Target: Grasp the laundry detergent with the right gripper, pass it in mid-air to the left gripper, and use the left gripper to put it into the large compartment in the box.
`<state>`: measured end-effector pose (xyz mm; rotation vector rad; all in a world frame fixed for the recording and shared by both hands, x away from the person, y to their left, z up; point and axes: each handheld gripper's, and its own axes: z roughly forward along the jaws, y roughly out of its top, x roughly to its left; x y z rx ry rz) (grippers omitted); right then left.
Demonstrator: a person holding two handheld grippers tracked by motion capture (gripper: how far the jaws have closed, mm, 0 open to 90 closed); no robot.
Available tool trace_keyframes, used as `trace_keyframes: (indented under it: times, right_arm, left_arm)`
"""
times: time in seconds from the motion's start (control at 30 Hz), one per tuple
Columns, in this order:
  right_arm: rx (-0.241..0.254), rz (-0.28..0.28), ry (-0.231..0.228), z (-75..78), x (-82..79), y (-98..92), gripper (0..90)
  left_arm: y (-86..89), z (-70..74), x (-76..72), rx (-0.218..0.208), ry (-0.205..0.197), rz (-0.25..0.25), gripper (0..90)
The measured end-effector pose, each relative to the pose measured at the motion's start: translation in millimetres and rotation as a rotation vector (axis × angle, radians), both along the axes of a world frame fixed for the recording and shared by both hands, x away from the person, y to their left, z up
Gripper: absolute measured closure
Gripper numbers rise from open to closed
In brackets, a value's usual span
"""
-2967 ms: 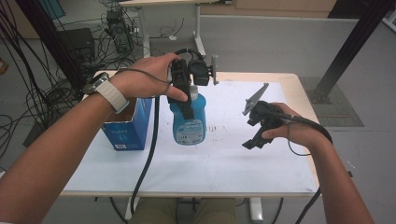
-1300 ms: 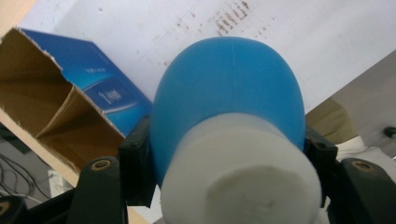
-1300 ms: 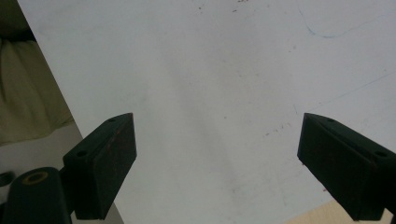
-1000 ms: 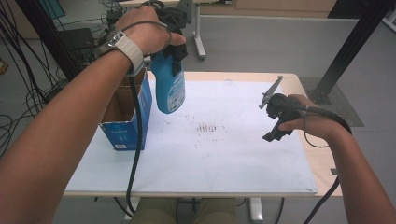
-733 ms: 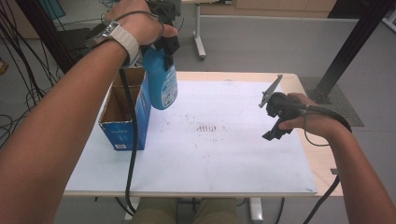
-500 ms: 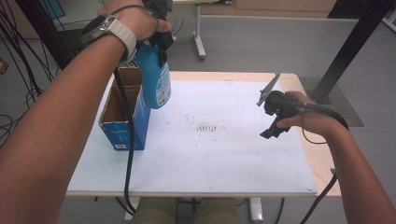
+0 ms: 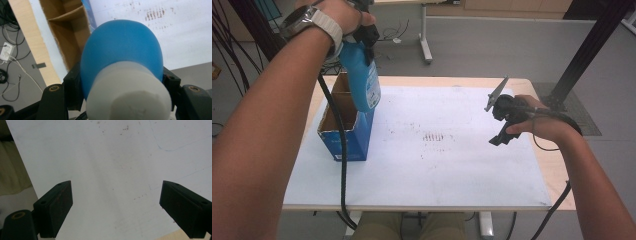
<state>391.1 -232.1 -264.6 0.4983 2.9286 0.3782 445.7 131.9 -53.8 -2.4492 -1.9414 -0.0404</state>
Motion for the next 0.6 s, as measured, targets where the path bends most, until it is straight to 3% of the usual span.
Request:
trace_keyframes:
  times: [0.6]
  right_arm:
    - [-0.011,0.013,-0.003,-1.4,8.3,5.9,11.1]
  left_arm:
    - [25.0,6.4,0.7,-0.015,0.009,0.101,37.7]
